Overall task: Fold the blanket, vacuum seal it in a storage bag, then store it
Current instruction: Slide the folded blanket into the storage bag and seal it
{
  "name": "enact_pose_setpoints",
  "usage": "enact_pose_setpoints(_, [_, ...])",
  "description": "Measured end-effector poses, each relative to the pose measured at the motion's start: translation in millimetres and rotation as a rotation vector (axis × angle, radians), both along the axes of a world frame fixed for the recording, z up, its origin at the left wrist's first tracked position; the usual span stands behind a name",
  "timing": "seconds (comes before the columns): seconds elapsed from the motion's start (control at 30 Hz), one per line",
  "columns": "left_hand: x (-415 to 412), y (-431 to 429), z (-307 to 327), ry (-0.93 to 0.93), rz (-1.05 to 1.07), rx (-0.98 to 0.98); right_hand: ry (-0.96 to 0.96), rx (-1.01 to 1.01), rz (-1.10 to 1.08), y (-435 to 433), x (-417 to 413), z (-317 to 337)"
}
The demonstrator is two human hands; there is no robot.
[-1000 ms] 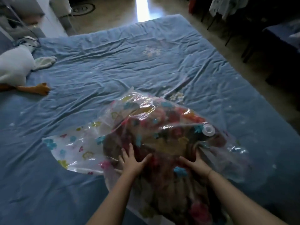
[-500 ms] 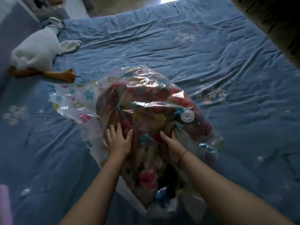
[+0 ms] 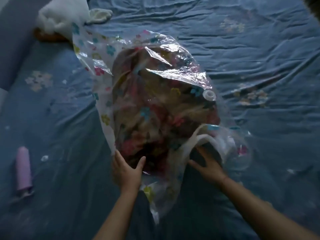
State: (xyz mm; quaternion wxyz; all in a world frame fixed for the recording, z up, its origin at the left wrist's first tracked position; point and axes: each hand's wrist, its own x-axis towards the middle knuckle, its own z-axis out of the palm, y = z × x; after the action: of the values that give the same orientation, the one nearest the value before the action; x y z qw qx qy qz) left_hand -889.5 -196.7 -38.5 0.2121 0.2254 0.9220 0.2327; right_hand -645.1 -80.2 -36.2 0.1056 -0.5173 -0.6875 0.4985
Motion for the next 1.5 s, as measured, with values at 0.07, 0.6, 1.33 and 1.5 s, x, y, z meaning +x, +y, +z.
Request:
enact_pose_setpoints(0.07, [27.2,-24.8,-2.1,-0.128,0.147,0.025,-0.036,-0.088,-0.135,-16.4,37.5,1.7])
enact_pose_setpoints(0.6, [111.8,-136.6,-19.9,-0.522,0.7,0.045,0.671,-1.061,-1.219,4.1,158.5,-6.8])
enact_pose_setpoints(1.33, [69.7,-238.7,-5.4,-0.846,1.155,0.214,0.406,-0.861,-1.225,21.9,248.6,-21.6])
enact_pose_setpoints(1.5, [95.3,-229.6,2.6,-0.796,1.177,0.327,0.24,-0.791,-1.022,27.9,243.0,-30.7])
